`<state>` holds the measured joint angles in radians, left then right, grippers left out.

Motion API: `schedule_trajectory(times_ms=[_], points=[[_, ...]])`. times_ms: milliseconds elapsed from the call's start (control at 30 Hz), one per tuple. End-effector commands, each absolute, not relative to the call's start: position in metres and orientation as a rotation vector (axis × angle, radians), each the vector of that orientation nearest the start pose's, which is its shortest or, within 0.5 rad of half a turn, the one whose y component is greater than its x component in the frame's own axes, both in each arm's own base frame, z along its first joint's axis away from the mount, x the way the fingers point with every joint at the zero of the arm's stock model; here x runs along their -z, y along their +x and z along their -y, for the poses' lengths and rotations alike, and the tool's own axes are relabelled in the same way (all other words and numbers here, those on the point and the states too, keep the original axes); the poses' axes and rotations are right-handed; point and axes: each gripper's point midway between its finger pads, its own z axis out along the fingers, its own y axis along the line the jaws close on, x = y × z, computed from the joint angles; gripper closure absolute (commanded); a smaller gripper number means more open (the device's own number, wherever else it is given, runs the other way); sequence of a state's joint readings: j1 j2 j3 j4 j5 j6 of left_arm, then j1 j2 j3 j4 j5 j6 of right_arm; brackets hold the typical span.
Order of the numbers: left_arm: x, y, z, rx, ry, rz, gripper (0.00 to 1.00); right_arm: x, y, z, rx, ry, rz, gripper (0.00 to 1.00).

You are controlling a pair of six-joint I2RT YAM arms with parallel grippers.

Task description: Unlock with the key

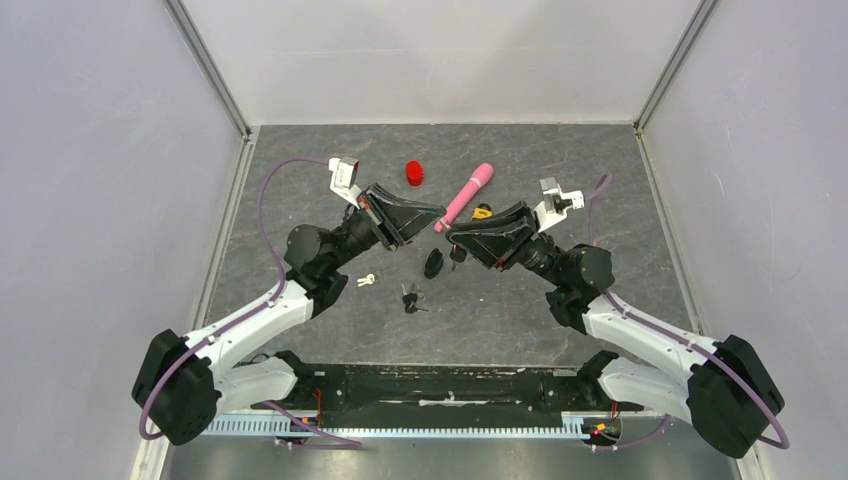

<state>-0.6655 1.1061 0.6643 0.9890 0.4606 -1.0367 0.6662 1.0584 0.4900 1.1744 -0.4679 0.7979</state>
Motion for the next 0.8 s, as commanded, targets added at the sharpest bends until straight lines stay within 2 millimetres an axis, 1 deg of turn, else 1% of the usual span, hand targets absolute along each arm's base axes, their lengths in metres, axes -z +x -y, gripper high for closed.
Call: schedule_trajectory(times_ms=[0, 67, 200, 333, 367, 433, 467, 533, 567, 600, 633, 700, 733, 767], points=[[-0.42, 0.196, 0.292, 1.763, 0.258, -1.13, 0.98, -0.39, 0.184, -0.281, -1.547, -0.416, -0.988, 0.71], [-0.42, 0.196, 0.292, 1.76, 0.257, -1.129, 0.98, -0.389, 0.184, -0.282, -1.55, -0.417, -0.991, 0.73], [-0.42, 0.197, 0.292, 1.756, 0.255, -1.127, 0.98, -0.389, 0.183, -0.282, -1.552, -0.422, -0.989, 0.82], [-0.419, 0.197, 0.293, 1.758, 0.258, -1.133, 0.98, -0.39, 0.183, -0.282, -1.549, -0.423, -0.981, 0.97], [-0.417, 0.197, 0.293, 1.758, 0.259, -1.136, 0.98, -0.391, 0.182, -0.281, -1.549, -0.424, -0.978, 1.0], [-0.413, 0.197, 0.295, 1.75, 0.272, -1.155, 0.98, -0.391, 0.182, -0.28, -1.545, -0.424, -0.972, 1.0], [-0.409, 0.197, 0.297, 1.739, 0.285, -1.174, 0.96, -0.39, 0.182, -0.28, -1.54, -0.423, -0.976, 1.0], [-0.396, 0.201, 0.299, 1.694, 0.294, -1.237, 0.8, -0.387, 0.184, -0.279, -1.513, -0.426, -0.992, 1.0], [-0.388, 0.203, 0.299, 1.656, 0.3, -1.266, 0.7, -0.385, 0.186, -0.279, -1.493, -0.426, -1.005, 1.0], [-0.377, 0.207, 0.298, 1.611, 0.293, -1.315, 0.62, -0.381, 0.19, -0.278, -1.465, -0.422, -1.023, 1.0], [-0.369, 0.21, 0.295, 1.554, 0.297, -1.348, 0.52, -0.377, 0.192, -0.275, -1.442, -0.417, -1.038, 1.0], [-0.349, 0.219, 0.287, 1.421, 0.292, -1.422, 0.35, -0.365, 0.199, -0.268, -1.379, -0.397, -1.084, 1.0], [-0.337, 0.223, 0.283, 1.351, 0.285, -1.469, 0.29, -0.361, 0.203, -0.263, -1.349, -0.384, -1.096, 1.0], [-0.323, 0.229, 0.277, 1.27, 0.273, -1.505, 0.24, -0.353, 0.208, -0.258, -1.318, -0.365, -1.123, 1.0]])
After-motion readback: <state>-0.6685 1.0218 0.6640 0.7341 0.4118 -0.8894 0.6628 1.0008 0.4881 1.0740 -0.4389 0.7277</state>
